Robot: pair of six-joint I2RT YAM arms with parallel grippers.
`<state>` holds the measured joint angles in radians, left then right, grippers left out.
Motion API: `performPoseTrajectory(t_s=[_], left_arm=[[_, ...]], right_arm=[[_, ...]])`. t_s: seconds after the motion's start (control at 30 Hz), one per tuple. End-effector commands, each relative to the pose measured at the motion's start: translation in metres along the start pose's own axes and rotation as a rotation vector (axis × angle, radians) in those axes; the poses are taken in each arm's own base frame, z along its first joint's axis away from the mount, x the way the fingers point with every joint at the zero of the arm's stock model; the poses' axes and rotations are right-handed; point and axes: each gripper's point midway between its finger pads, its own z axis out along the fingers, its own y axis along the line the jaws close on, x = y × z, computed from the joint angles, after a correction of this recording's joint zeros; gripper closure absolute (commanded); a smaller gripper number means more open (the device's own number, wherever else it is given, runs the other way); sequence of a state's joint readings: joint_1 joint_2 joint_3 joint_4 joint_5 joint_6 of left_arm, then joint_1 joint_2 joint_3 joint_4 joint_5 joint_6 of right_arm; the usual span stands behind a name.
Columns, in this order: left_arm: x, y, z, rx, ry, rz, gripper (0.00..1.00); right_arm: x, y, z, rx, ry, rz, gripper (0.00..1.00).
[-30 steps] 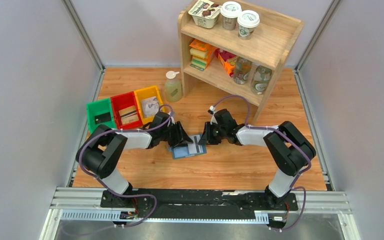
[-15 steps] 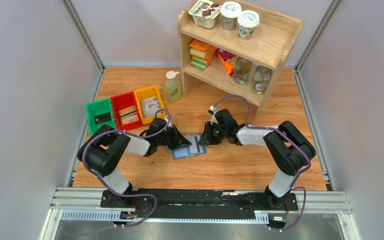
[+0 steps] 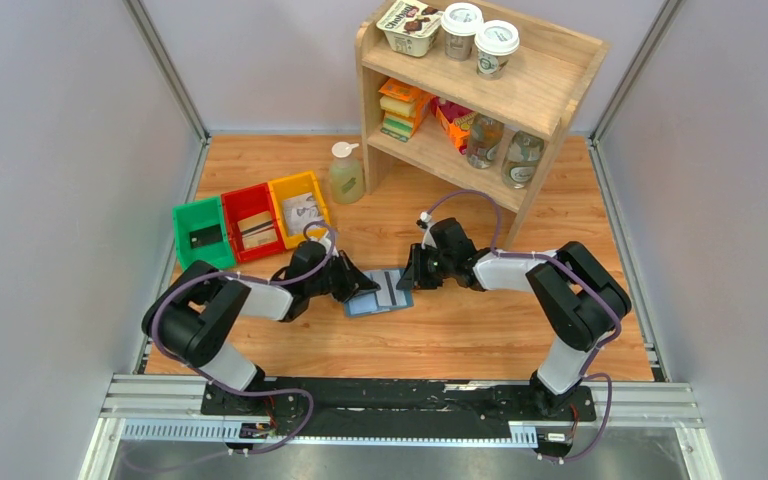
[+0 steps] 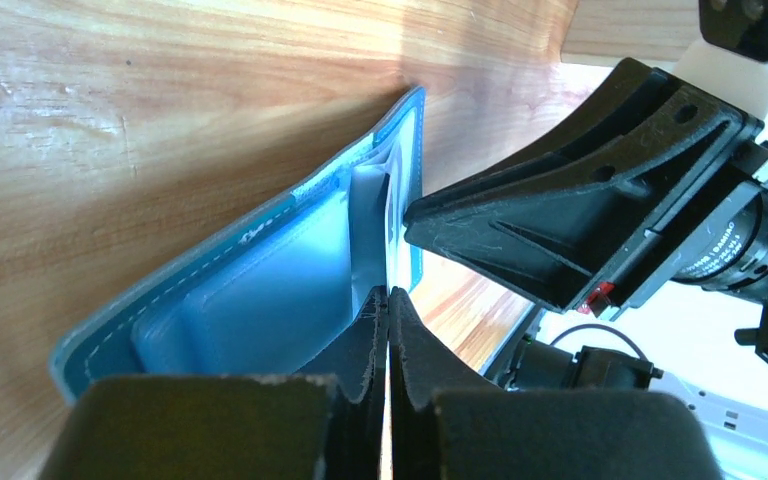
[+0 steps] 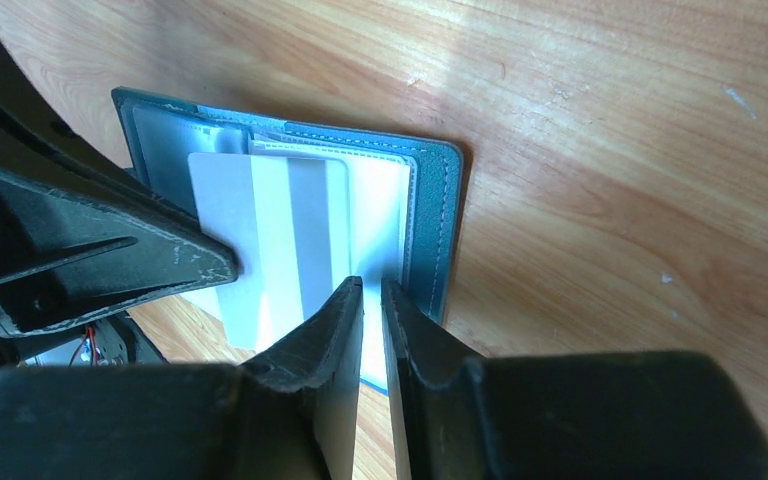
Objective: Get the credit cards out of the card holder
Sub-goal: Remove the credit card from the card holder, then place the credit card in the storage box.
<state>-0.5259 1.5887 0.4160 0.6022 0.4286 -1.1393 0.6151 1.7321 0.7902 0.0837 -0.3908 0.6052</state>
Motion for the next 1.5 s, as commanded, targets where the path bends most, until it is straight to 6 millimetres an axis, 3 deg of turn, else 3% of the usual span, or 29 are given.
performPoseTrajectory(t_s=[0.0, 0.23, 0.3, 0.33, 0.37, 0.4, 0.43, 0.47, 0.57, 0.6, 0.63, 0.67, 0.7, 0.73, 0.77, 0.8, 0.9, 1.1, 1.27, 1.47], left_arm=[[-0.004, 0.001, -0.013, -0.019, -0.04, 0.078, 1.0], [0.003, 0.02, -0.028, -0.134, -0.02, 0.116, 1.0], [0.003, 0.026, -0.038, -0.195, -0.014, 0.149, 1.0], [-0.006, 0.016, -0.043, -0.191, -0.048, 0.205, 1.0], [-0.003, 0.025, -0.049, -0.243, -0.031, 0.209, 1.0], [-0.013, 0.013, -0.056, -0.233, -0.069, 0.269, 1.0], [-0.01, 0.019, -0.064, -0.284, -0.052, 0.28, 1.0], [-0.022, 0.008, -0.072, -0.281, -0.101, 0.337, 1.0], [-0.039, 0.0, -0.1, -0.371, -0.155, 0.451, 1.0], [-0.049, -0.012, -0.108, -0.377, -0.174, 0.527, 1.0], [-0.053, -0.008, -0.119, -0.434, -0.181, 0.554, 1.0], [-0.066, -0.02, -0.128, -0.455, -0.205, 0.633, 1.0], [-0.071, -0.013, -0.139, -0.531, -0.205, 0.658, 1.0], [-0.084, -0.028, -0.147, -0.541, -0.226, 0.743, 1.0], [-0.09, -0.02, -0.158, -0.617, -0.206, 0.815, 1.0], [-0.101, -0.034, -0.164, -0.626, -0.236, 0.854, 1.0], [-0.125, -0.042, -0.182, -0.741, -0.235, 1.025, 1.0], [-0.166, -0.06, -0.183, -0.852, -0.211, 1.306, 1.0], [-0.2, -0.07, -0.166, -0.923, -0.226, 1.519, 1.0], [-0.231, -0.048, -0.121, -0.955, -0.183, 1.734, 1.0]], right_arm=[[0.018, -0.036, 0.005, 0.111, 0.039, 0.039, 0.79], [0.019, -0.037, 0.005, 0.115, 0.039, 0.039, 0.8], [0.017, -0.035, 0.004, 0.114, 0.035, 0.034, 0.8], [0.015, -0.033, 0.002, 0.11, 0.031, 0.032, 0.79], [0.013, -0.031, 0.001, 0.107, 0.028, 0.029, 0.79], [0.01, -0.028, -0.001, 0.102, 0.019, 0.025, 0.79], [0.008, -0.025, -0.003, 0.095, 0.017, 0.018, 0.79], [0.005, -0.022, -0.005, 0.091, 0.01, 0.009, 0.78], [-0.003, -0.013, -0.013, 0.087, 0.002, -0.01, 0.75], [-0.007, -0.009, -0.016, 0.085, -0.008, -0.017, 0.73], [-0.012, -0.004, -0.02, 0.079, -0.017, -0.021, 0.7], [-0.016, 0.0, -0.024, 0.074, -0.028, -0.027, 0.65], [-0.021, 0.006, -0.028, 0.066, -0.041, -0.036, 0.61], [-0.026, 0.012, -0.033, 0.061, -0.055, -0.046, 0.55], [-0.033, 0.017, -0.038, 0.058, -0.072, -0.055, 0.51], [-0.037, 0.021, -0.043, 0.06, -0.085, -0.066, 0.44], [-0.056, 0.036, -0.065, 0.064, -0.149, -0.117, 0.25], [-0.083, 0.049, -0.113, 0.128, -0.287, -0.202, 0.11], [-0.089, 0.043, -0.155, 0.221, -0.393, -0.243, 0.05], [-0.093, 0.028, -0.209, 0.356, -0.538, -0.28, 0.0]])
